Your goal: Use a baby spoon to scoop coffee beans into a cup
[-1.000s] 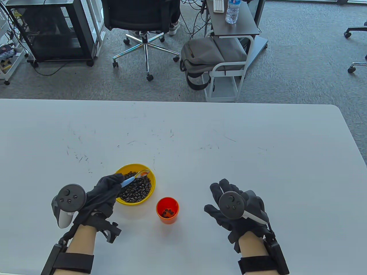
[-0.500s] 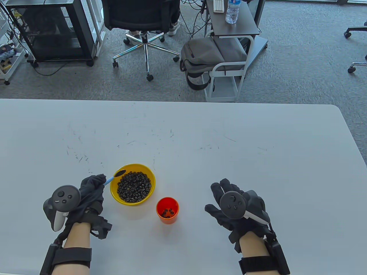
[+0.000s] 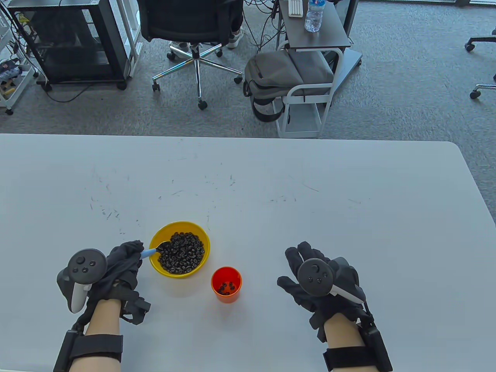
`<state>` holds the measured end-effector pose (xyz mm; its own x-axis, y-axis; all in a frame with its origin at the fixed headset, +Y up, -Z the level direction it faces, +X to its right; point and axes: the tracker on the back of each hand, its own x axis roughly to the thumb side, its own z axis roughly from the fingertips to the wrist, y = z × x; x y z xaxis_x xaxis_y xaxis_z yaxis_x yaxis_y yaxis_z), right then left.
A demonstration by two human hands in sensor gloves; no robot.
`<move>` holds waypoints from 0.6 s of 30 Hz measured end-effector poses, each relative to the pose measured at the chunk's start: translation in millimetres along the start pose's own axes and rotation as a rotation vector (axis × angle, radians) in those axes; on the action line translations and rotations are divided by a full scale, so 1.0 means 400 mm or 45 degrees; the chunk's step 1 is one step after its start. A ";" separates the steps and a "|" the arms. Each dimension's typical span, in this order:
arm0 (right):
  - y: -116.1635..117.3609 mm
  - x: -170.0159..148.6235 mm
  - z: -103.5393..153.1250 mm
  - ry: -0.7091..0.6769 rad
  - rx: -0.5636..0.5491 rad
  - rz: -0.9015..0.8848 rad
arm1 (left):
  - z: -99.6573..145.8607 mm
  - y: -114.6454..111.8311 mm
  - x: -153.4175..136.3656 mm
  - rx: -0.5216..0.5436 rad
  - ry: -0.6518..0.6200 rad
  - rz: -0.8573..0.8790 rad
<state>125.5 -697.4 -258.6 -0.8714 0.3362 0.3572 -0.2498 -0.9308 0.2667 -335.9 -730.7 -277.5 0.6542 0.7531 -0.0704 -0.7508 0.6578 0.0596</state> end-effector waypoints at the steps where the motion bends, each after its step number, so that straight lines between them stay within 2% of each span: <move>1: 0.000 0.000 0.000 0.000 0.002 0.001 | 0.000 0.000 -0.002 -0.017 0.015 0.019; 10: 0.002 0.002 -0.001 0.001 0.015 0.003 | -0.005 -0.005 -0.032 -0.113 0.188 0.204; 18: 0.003 0.004 -0.003 0.003 0.029 0.005 | -0.007 -0.022 -0.047 -0.157 0.263 0.311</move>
<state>123.3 -698.3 -258.9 -0.8734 0.3320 0.3564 -0.2364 -0.9287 0.2858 -341.9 -750.7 -279.5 0.4308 0.8612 -0.2697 -0.8967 0.4422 -0.0205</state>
